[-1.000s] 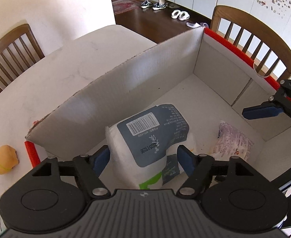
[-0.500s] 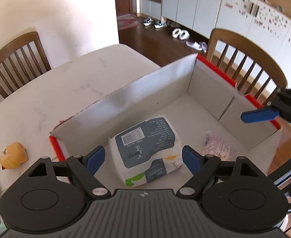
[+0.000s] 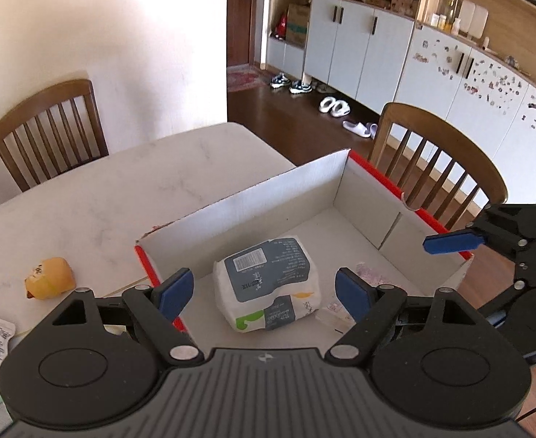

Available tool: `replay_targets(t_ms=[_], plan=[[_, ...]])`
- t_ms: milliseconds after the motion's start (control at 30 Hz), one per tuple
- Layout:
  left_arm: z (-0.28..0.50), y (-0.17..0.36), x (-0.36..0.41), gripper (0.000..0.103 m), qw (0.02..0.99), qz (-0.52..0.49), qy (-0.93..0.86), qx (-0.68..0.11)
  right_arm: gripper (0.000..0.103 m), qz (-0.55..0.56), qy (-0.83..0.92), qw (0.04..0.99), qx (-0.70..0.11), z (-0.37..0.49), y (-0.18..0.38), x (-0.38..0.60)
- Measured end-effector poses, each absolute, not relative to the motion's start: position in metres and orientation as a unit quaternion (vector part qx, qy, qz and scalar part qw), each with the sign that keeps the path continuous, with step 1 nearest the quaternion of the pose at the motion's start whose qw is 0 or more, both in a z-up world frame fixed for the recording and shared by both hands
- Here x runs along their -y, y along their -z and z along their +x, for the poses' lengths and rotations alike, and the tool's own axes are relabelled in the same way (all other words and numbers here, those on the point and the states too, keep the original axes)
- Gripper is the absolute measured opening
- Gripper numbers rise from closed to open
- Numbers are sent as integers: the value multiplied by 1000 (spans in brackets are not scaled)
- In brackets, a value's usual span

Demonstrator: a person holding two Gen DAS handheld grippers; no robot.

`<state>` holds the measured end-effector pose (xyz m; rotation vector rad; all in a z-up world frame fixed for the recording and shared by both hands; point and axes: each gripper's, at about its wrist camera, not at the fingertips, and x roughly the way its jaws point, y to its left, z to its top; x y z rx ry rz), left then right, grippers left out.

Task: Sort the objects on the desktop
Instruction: 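Lower both bags into the shoebox and open both tools, then withdraw both tools from the shoebox back over the table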

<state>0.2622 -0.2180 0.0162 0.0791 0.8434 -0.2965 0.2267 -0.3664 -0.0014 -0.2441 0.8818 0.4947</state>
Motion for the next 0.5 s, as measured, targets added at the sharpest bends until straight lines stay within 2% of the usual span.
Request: replay_targets(t_ms=[500], plan=[[211,-40,170,85,914,8,148,-378,86,-89,-248,883,-389,197,-21,332]])
